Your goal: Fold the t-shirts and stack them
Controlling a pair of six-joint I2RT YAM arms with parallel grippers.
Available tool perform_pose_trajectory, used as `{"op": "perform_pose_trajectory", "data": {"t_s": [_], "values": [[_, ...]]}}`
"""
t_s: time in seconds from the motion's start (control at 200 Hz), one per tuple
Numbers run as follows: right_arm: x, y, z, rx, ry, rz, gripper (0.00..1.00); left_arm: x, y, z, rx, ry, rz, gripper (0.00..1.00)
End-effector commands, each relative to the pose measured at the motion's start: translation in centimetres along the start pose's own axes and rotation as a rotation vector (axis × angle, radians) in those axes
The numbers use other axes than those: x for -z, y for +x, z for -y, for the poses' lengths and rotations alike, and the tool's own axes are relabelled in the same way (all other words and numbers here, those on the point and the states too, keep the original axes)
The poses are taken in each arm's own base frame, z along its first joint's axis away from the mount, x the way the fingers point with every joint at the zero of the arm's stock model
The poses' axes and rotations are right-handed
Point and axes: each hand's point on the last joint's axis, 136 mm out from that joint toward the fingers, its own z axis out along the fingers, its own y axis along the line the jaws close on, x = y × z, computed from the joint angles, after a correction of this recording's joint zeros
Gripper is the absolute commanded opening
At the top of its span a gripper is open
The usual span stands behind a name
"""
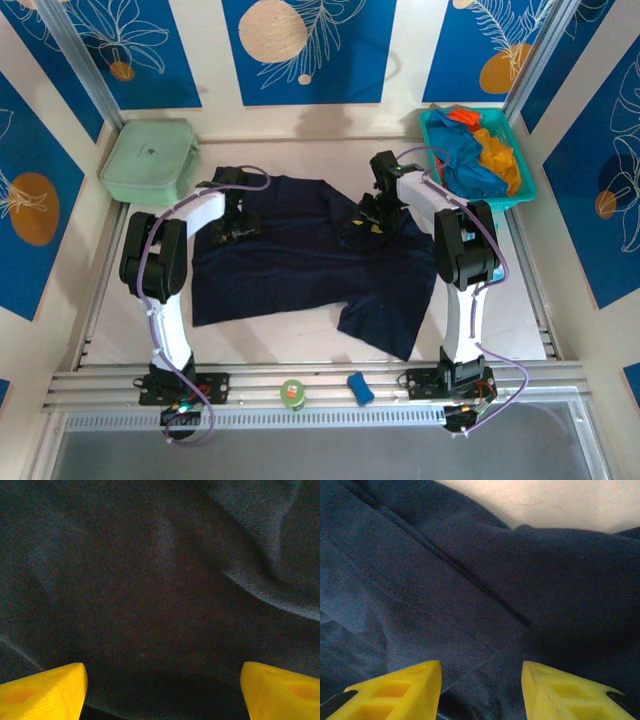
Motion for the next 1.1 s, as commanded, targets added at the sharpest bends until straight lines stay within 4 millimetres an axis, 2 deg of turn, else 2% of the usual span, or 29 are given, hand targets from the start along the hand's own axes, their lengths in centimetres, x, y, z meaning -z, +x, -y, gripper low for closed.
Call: {"op": "perform_pose_trajectory", "data": {"t_s": [0.0, 0.335, 0.705, 1.096], "values": [[-0.7, 0.0, 0.7, -0.028, 0.018, -0.009, 0.47, 0.2, 0.3, 0.1, -0.009, 0.017, -0.004, 0.80], [-1.4, -1.4, 0.4, -0.026, 0.018, 0.014, 0.41, 0.3, 0.2, -0.2, -0.015, 0.002, 0.004, 0.80], [0.2, -2.9, -0.8, -0.007, -0.009, 0.065, 0.24, 0.5, 0.0, -0.2, -0.017, -0.003, 0.012, 0.80], [-0.7, -2.6, -0.8, -0.006, -0.006, 0.041, 0.15, 0.3, 0.3, -0.3, -0.019, -0.006, 0.005, 0.80]]}}
